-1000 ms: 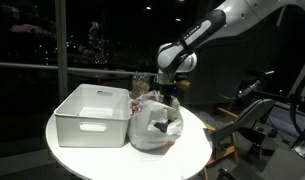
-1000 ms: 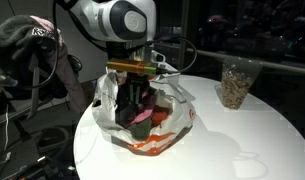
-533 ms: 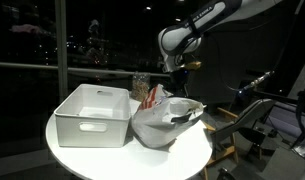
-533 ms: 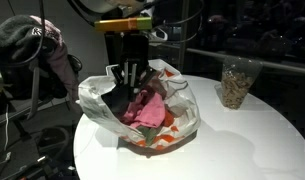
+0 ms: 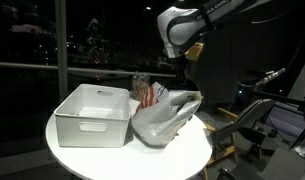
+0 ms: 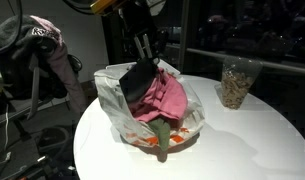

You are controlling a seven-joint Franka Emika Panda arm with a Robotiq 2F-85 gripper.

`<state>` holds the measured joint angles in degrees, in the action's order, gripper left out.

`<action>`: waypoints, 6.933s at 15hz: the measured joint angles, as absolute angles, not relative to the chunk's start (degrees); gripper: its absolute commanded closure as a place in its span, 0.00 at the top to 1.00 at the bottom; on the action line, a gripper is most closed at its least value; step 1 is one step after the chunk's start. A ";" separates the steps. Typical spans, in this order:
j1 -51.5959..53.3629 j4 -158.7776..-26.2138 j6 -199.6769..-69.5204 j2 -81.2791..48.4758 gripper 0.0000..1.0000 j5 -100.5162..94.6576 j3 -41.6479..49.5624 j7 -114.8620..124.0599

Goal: Empty the objects in the plastic bag into the white basket

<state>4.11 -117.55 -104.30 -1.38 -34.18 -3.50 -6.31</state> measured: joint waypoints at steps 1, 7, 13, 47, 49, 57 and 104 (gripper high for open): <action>4.19 -118.36 -106.14 -0.93 0.03 -36.04 -3.50 -4.29; 3.93 -124.04 -115.59 4.93 0.03 -37.07 -3.36 8.42; 4.04 -125.17 -118.98 14.19 0.03 -36.11 -4.59 14.42; 20.24 -100.68 -132.38 -20.33 0.71 -43.85 -15.74 14.61; 20.21 -100.17 -132.49 -19.66 0.86 -43.71 -14.95 13.60; 13.76 -105.84 -124.81 -8.28 1.00 -40.61 -7.80 13.04; -1.79 -129.16 -140.91 -12.64 1.00 -0.94 0.42 -13.00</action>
<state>-1.79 -129.16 -140.91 -12.64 -0.94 0.42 -13.00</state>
